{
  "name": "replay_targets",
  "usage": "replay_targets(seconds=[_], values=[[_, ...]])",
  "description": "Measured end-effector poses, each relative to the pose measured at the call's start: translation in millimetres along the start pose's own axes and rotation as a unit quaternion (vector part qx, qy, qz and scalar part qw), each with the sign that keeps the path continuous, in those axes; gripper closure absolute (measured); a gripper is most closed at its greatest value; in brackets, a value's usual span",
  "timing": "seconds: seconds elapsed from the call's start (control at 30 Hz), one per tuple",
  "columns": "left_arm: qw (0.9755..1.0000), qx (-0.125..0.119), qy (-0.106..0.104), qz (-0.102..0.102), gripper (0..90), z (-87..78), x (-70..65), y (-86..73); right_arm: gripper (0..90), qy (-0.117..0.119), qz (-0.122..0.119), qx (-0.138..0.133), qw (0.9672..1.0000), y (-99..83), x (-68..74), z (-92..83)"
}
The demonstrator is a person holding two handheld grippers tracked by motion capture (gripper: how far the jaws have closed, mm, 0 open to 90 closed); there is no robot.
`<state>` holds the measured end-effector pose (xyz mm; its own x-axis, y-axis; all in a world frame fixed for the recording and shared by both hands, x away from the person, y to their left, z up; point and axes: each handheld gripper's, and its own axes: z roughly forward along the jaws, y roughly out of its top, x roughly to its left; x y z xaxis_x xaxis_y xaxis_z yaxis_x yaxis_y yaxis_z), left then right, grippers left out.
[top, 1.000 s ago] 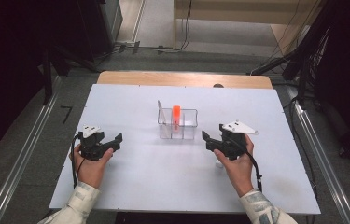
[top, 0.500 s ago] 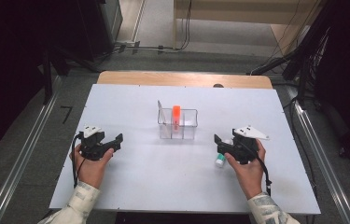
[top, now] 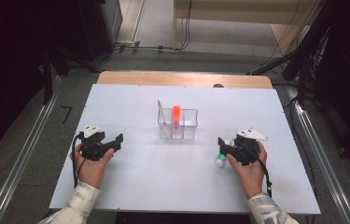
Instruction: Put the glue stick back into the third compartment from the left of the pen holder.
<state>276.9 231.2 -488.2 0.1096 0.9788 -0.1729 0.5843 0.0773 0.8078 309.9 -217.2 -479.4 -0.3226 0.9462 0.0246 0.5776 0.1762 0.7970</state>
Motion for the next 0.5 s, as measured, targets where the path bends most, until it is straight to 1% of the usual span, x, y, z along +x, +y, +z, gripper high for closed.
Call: replay_targets(seconds=[0.1, 0.3, 0.33, 0.5], values=[[1.0, 0.0, 0.0, 0.0, 26.0, -0.5, -0.1, 0.1, 23.6, -0.001, 0.006, 0.007, 1.0, -1.7, -1.0, 2.2], [1.0, 0.0, -0.001, 0.0, 26.1, -0.4, -0.2, 0.1, 23.8, -0.007, 0.007, 0.018, 0.9998, -4.0, -2.6, 7.8], [1.0, 0.0, -0.001, 0.0, 26.0, -0.3, -0.2, 0.2, 23.8, -0.005, 0.01, 0.021, 0.9997, -4.2, -2.9, 8.7], [1.0, 0.0, -0.001, 0.0, 26.0, 0.0, 0.0, 0.1, 23.9, -0.005, 0.008, 0.025, 0.9996, -5.3, -2.8, 12.3]])
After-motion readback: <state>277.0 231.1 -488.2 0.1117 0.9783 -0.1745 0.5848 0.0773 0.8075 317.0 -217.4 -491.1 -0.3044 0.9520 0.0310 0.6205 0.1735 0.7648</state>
